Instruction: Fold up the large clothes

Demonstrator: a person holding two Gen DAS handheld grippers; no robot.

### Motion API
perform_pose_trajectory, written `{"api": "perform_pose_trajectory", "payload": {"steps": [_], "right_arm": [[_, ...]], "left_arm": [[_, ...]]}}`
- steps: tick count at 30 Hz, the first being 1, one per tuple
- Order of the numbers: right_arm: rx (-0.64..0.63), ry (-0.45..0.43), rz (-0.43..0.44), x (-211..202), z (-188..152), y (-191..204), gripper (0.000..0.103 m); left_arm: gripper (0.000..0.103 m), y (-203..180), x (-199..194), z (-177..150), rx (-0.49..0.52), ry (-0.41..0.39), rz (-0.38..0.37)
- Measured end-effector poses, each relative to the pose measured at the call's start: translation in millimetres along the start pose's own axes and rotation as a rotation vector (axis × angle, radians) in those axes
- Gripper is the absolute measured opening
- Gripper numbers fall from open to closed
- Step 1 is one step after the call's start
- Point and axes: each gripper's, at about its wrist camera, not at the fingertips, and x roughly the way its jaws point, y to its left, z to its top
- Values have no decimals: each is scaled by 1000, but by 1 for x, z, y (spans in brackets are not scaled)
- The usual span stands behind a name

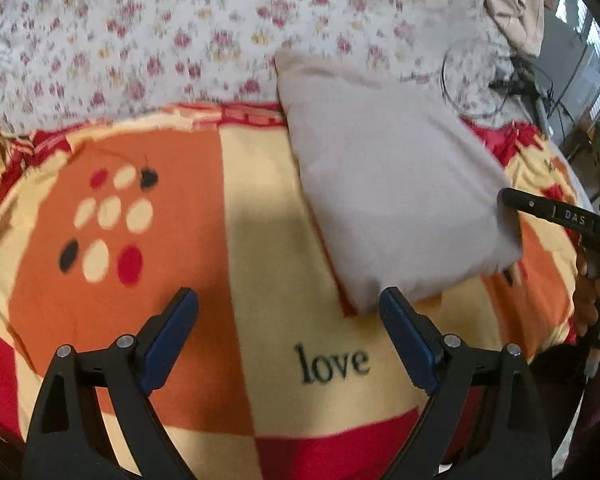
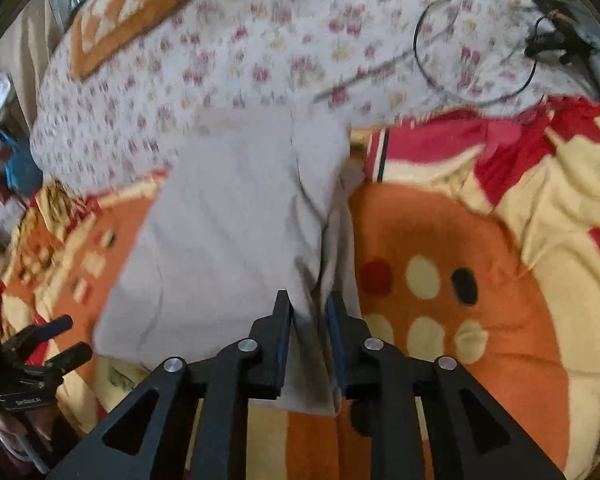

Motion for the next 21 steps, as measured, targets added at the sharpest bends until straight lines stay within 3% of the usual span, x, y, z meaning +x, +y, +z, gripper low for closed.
{"api": "perform_pose_trajectory", "payload": {"steps": [5, 11, 17, 21], "right_arm": [[3, -92, 29, -3, 27, 20, 43], [-23, -110, 31, 40, 55, 42, 43], [9, -62, -41, 79, 48, 15, 38], [61, -16, 8, 93, 40, -3, 38]], "left_arm": [[93, -13, 15, 33, 0, -54, 41], [93, -26, 54, 56, 35, -51, 88], [93, -31, 81, 57, 30, -35, 90], [93, -35, 84, 57, 34, -35, 94]]}}
